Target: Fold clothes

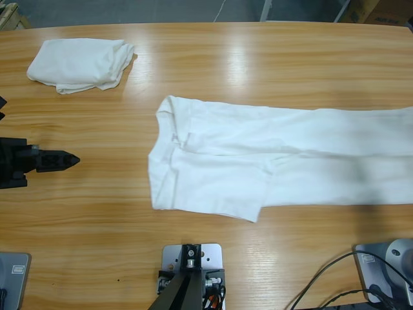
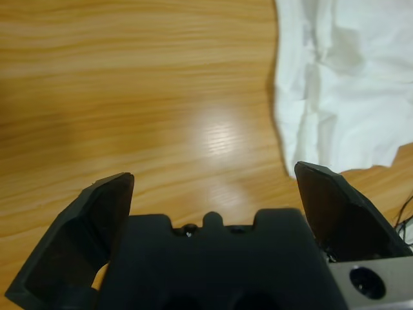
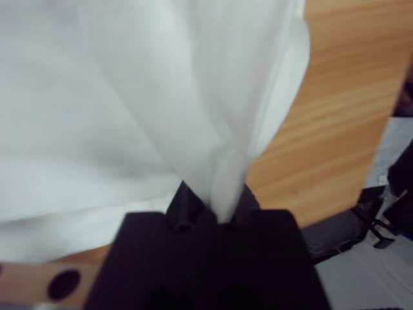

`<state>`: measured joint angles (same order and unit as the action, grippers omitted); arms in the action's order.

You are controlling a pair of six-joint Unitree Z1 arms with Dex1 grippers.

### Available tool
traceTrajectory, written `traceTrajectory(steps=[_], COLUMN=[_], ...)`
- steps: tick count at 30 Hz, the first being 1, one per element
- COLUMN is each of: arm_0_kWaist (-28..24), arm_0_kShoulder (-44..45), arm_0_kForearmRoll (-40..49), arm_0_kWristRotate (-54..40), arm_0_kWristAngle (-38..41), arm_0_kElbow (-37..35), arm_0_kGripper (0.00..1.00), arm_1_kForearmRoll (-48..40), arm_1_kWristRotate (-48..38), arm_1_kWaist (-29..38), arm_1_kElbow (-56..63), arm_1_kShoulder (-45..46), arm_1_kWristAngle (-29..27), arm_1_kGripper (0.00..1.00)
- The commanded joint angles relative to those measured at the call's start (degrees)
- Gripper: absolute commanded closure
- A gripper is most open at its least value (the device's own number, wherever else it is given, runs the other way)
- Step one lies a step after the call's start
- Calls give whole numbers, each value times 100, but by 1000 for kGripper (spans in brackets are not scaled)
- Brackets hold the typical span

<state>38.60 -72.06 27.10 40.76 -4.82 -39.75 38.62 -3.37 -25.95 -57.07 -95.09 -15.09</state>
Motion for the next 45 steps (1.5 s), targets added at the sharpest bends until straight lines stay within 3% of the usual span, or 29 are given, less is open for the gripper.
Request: traceTrajectory(steps=[1,7,15,29,45], arm_0_kWaist=[51,51,51,51,51], arm_0_kShoulder=[-85,-136,-29,402,773], arm_0_kForearmRoll=[-175,-302,-307,-368,-416], arm_0_kWristRotate=[99,99,99,259,366], arm_0_kWristAngle=[-15,-80,-160,-230,-230], arm_0_kElbow=[269,283,429,770,1041], arm_0_kGripper=[23,23,23,23,23], arm_1_kForearmRoll=[787,1374,2244,3969,5285], arm_1_kWristRotate=[-215,-1491,-2008,-2331,-2352], arm_1_kWaist=[1790,4413,6225,7782,8004], arm_1_kElbow=[-252,-936,-2832,-6308,-9178], arm_1_kShoulder=[548,-6,-1307,-3353,-4968], arm_1_kWristAngle=[-64,17,103,366,660], arm_1_kGripper=[1000,1000,1000,1000,1000])
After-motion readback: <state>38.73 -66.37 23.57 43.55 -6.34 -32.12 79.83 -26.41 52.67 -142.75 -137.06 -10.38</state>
